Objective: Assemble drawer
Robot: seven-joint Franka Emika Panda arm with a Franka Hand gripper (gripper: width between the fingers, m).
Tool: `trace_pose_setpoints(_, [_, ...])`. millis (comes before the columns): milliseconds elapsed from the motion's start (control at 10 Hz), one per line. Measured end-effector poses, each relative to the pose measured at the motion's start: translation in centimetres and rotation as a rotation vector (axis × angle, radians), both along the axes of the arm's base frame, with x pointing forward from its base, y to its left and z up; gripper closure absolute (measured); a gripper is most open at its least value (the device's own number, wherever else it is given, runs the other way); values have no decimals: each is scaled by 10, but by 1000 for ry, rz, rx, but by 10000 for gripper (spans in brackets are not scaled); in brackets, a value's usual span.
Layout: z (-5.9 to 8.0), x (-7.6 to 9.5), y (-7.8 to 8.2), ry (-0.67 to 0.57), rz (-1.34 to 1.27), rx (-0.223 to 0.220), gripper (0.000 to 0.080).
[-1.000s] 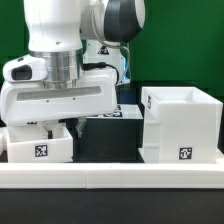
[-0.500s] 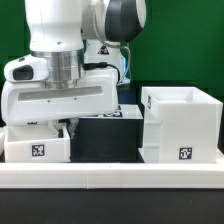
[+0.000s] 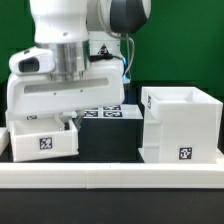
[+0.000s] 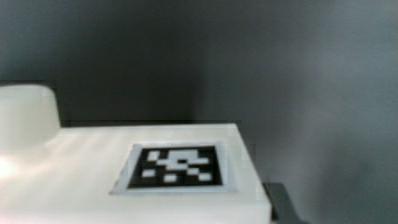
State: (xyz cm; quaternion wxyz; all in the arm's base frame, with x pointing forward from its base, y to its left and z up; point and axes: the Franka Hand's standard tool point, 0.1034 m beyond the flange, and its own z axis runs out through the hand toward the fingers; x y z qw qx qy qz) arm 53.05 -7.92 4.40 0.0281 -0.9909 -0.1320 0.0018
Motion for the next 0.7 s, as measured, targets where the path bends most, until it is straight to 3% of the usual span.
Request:
trace_pose_setpoints(200, [13, 1, 5, -24, 108, 1, 758])
trace_pose_setpoints(700, [11, 0, 3, -26, 224, 1, 758])
